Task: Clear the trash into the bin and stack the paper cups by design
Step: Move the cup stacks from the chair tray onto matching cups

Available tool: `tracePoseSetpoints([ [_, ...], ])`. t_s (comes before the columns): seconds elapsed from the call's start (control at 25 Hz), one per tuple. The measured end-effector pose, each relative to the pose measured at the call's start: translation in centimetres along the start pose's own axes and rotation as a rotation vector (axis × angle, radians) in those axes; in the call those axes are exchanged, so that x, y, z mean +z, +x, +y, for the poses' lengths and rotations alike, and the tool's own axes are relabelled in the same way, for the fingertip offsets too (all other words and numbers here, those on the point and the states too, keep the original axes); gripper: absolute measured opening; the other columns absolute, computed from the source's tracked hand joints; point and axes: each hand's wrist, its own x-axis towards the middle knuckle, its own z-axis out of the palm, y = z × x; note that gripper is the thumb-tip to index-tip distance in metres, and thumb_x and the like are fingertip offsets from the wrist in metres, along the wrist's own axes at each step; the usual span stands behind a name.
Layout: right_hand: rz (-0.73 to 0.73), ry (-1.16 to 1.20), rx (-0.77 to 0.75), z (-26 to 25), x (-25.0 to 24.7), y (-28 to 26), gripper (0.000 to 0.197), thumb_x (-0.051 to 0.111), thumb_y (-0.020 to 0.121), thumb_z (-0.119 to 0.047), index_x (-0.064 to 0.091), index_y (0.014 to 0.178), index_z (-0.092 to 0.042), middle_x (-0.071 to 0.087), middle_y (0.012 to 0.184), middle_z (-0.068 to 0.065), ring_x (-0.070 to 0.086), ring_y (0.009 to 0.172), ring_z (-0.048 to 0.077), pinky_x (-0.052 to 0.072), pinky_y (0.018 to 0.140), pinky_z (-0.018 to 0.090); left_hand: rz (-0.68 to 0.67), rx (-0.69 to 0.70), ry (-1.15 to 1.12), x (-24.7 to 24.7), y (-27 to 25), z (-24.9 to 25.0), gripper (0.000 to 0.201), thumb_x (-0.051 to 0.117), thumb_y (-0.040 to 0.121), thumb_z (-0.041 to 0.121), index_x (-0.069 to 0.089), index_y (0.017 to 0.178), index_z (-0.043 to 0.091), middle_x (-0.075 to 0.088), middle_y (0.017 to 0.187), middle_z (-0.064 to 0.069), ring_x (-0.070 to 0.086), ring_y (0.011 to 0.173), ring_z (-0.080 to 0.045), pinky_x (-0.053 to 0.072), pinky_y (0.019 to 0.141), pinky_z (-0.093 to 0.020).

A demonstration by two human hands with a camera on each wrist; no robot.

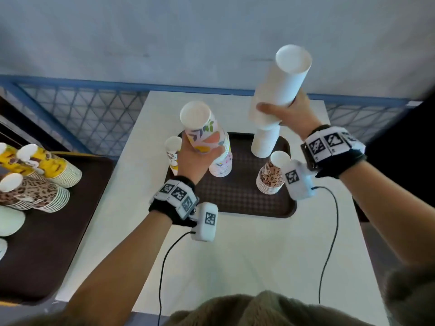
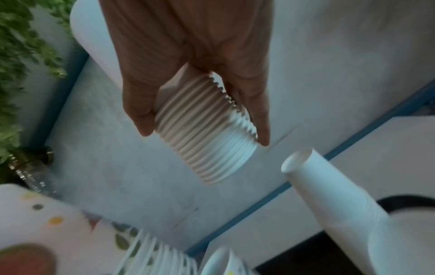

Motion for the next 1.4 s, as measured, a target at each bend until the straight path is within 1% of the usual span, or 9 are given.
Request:
tracePoseSetpoints([
  [0.08, 0.022, 0.016, 0.032, 0.3, -1.6, 2.3, 0.091, 0.079, 0.047, -0.049, 0.044, 0.126, -0.018, 0.06, 0.12, 0.0, 0.059, 0.108, 0.019, 0.053, 0.088, 0.05, 0.029, 0.0, 0.011, 0.9, 1.3, 1.2, 0.07, 0.08, 0.064, 0.023, 0.042, 0.122, 0.019, 0.058, 0.108, 0.008, 0.058, 0.101, -0.013, 0.046, 0.09, -0.026],
  [0.2, 0.042, -0.001, 0.084, 1.1, -2.7, 4.7, 0.081, 0.079, 0.061, -0.039, 0.039, 0.128, -0.017, 0.056, 0.122, 0.001, 0.057, 0.109, 0.023, 0.055, 0.082, 0.053, 0.06, 0.008, 0.058, 2.2, 2.8, 2.0, 0.069, 0.079, 0.066, 0.024, 0.04, 0.123, 0.018, 0.057, 0.106, 0.007, 0.058, 0.101, -0.016, 0.046, 0.088, -0.027],
  [0.6, 0.039, -0.068, 0.165, 6.6, -1.3, 8.4, 0.078, 0.079, 0.065, -0.036, 0.038, 0.129, -0.017, 0.055, 0.125, 0.004, 0.053, 0.101, 0.02, 0.051, 0.089, 0.047, 0.096, -0.101, 0.152, 5.0, 4.5, 0.2, 0.075, 0.076, 0.054, 0.039, 0.04, 0.118, 0.021, 0.061, 0.118, -0.001, 0.059, 0.108, -0.023, 0.048, 0.097, -0.041],
  [0.76, 0.008, -0.081, 0.223, 8.3, -1.2, 8.6, 0.084, 0.079, 0.065, -0.035, 0.033, 0.133, -0.018, 0.051, 0.131, 0.005, 0.051, 0.116, 0.025, 0.049, 0.093, 0.047, 0.087, -0.133, 0.206, 5.7, 4.1, -0.6, 0.078, 0.078, 0.066, 0.03, 0.035, 0.128, 0.013, 0.057, 0.12, -0.001, 0.054, 0.104, -0.014, 0.044, 0.096, -0.03],
  [0.96, -0.066, -0.076, 0.299, 8.4, -1.9, 7.6, 0.104, 0.075, 0.069, -0.042, 0.008, 0.145, -0.023, 0.032, 0.147, 0.017, 0.034, 0.134, 0.029, 0.032, 0.108, 0.043, 0.031, -0.179, 0.22, 5.6, 3.0, -1.1, 0.1, 0.076, 0.071, 0.034, 0.012, 0.143, 0.007, 0.045, 0.141, -0.008, 0.044, 0.129, -0.023, 0.035, 0.103, -0.028],
  [1.04, 0.032, -0.033, 0.23, 7.0, -2.2, 6.7, 0.103, 0.073, 0.072, -0.042, 0.005, 0.146, -0.018, 0.028, 0.15, 0.015, 0.03, 0.138, 0.026, 0.027, 0.11, 0.037, 0.029, -0.156, 0.192, 5.2, 2.7, -0.7, 0.102, 0.076, 0.07, 0.035, 0.01, 0.143, 0.007, 0.04, 0.144, -0.01, 0.041, 0.131, -0.023, 0.033, 0.104, -0.027],
  [1.16, 0.22, 0.058, -0.011, 3.9, -1.1, 4.6, 0.085, 0.066, 0.077, -0.041, 0.018, 0.143, -0.017, 0.033, 0.147, 0.009, 0.033, 0.135, 0.02, 0.031, 0.109, 0.033, 0.026, -0.076, 0.171, 3.5, 1.9, 0.5, 0.1, 0.074, 0.07, 0.041, 0.011, 0.144, 0.015, 0.036, 0.146, -0.012, 0.038, 0.133, -0.023, 0.032, 0.111, -0.038],
  [1.28, 0.271, 0.101, -0.268, 0.2, 2.6, 2.3, 0.057, 0.06, 0.079, -0.034, 0.04, 0.129, -0.013, 0.049, 0.127, -0.001, 0.049, 0.115, 0.011, 0.039, 0.093, 0.018, 0.074, 0.088, 0.231, 0.3, 0.8, 1.3, 0.067, 0.068, 0.078, 0.031, 0.034, 0.134, 0.013, 0.049, 0.133, -0.01, 0.048, 0.117, -0.018, 0.038, 0.099, -0.027],
  [1.4, 0.158, 0.134, -0.373, -3.6, 9.0, 0.2, 0.033, 0.058, 0.078, -0.03, 0.058, 0.106, -0.012, 0.062, 0.092, -0.008, 0.059, 0.085, -0.004, 0.045, 0.078, 0.016, 0.145, 0.161, 0.226, -4.7, 0.2, 0.8, 0.035, 0.067, 0.079, 0.021, 0.055, 0.11, 0.01, 0.06, 0.104, -0.002, 0.056, 0.094, -0.014, 0.049, 0.09, -0.035],
])
